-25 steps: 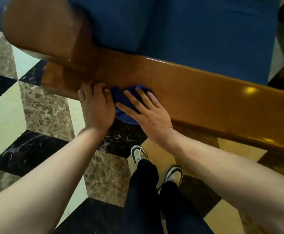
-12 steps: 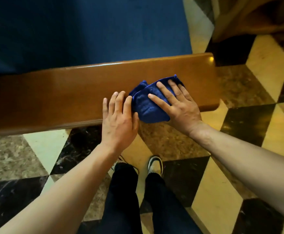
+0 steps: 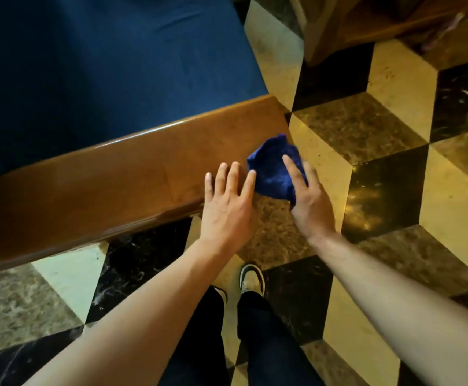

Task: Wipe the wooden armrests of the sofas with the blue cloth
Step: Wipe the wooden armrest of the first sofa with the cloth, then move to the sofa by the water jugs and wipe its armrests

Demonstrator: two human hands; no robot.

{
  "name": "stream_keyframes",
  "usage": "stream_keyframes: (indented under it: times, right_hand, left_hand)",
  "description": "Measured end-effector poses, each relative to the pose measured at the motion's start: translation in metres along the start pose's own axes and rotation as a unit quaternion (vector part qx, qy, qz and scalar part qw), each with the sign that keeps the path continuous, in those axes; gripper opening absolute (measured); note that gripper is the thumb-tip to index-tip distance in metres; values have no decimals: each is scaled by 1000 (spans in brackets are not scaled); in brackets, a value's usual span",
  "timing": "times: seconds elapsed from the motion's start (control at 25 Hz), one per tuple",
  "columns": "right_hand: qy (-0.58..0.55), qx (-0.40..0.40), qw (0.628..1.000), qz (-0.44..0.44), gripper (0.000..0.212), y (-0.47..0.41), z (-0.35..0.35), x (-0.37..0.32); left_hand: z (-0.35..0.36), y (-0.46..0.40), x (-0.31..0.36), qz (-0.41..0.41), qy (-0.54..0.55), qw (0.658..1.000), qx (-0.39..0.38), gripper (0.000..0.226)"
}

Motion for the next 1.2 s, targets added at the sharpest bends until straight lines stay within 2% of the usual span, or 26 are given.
stream_keyframes:
  times: [0.12, 0.2, 0.32, 0.36, 0.44, 0.56, 0.76, 0.84, 0.96, 1.2]
  right_hand:
    - [-94, 21, 978, 187, 88, 29, -6, -17]
    - [-152, 8, 950, 274, 66, 44, -10, -39]
    - [-212, -71, 926, 304, 25, 45, -20, -88]
    - [-237, -95, 922, 291, 16, 39, -25, -110]
    - [-278, -138, 917, 249, 12, 22, -37, -154]
    - [-292, -192, 926, 139, 18, -7, -54, -229]
    - [-335, -242, 910, -11, 28, -31, -66, -370]
    - [-347, -255, 900, -68, 31, -30, -70, -439]
    - [-373, -272, 879, -117, 23, -28, -62, -533]
    - [-438, -234, 860, -116, 8, -24, -26, -738]
  left_hand:
    - [-9, 17, 12, -3, 38, 998, -58, 69]
    - [-21, 35, 13, -38, 86, 991, -94, 65]
    - [-54, 53, -1, -134, 197, 967, -90, 60]
    - [-71, 60, -12, -169, 223, 957, -72, 61]
    - [-107, 71, -38, -220, 243, 944, -30, 64]
    - [-164, 103, -92, -287, 228, 930, 40, 70]
    - [-254, 171, -190, -400, 173, 887, 153, 70]
    - [-289, 198, -236, -411, 146, 884, 166, 69]
    - [-340, 226, -308, -407, 98, 887, 193, 66]
    - [-425, 306, -486, -408, 54, 882, 231, 63]
Point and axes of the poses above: each hand's wrist, its own y-axis away from the middle knuckle, its own z-axis out of the palm, x = y × z, the point moved 6 cm from there along -y, towards the middle knuckle, and after that the axes turned 10 degrees about x, right-handed, at the moved point
